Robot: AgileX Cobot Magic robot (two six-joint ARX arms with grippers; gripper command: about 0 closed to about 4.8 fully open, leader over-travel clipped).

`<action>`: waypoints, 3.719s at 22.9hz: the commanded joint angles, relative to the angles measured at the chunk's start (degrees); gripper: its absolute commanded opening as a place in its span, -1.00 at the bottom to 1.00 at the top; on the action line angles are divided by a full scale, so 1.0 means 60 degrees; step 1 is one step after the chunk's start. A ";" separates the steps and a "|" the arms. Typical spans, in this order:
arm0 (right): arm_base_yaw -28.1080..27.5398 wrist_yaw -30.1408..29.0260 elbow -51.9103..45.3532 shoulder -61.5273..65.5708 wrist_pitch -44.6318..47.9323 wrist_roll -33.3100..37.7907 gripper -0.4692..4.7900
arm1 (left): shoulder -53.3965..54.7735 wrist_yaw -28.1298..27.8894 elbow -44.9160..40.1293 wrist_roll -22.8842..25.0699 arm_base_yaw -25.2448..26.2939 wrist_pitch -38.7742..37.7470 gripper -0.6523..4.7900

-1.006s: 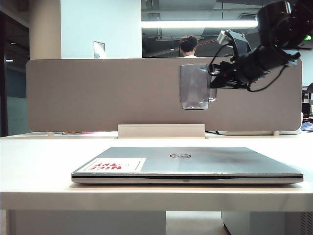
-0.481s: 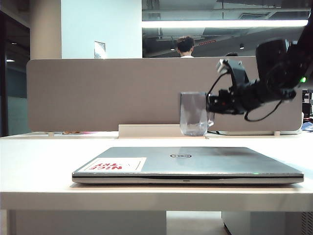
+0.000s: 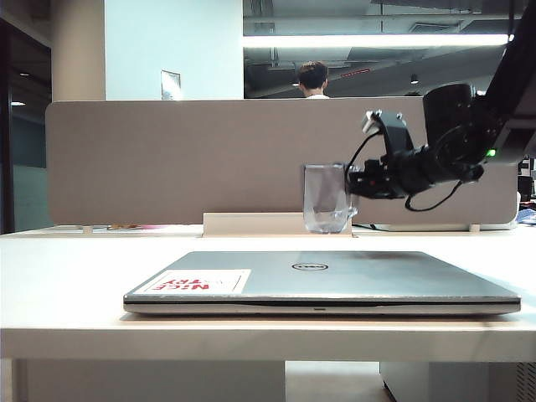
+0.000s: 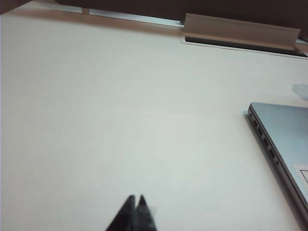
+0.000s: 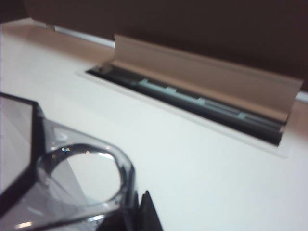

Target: Pick up the water cup and place it on the side of the laptop away from you.

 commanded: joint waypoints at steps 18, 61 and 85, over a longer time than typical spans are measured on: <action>0.0011 -0.0149 0.0736 0.0929 -0.0557 -0.0299 -0.84 | 0.0007 0.0007 0.0018 -0.0029 0.0011 -0.0157 -0.78; -0.0011 -0.0120 0.0736 -0.0984 -0.6306 -0.0761 -0.73 | 0.0007 0.0004 0.0018 -0.0029 0.0011 -0.0164 -0.78; 0.1355 -0.0277 0.0736 -0.1443 -0.7042 -0.0692 -0.84 | 0.0007 0.0011 0.0018 -0.0029 0.0011 -0.0164 -0.78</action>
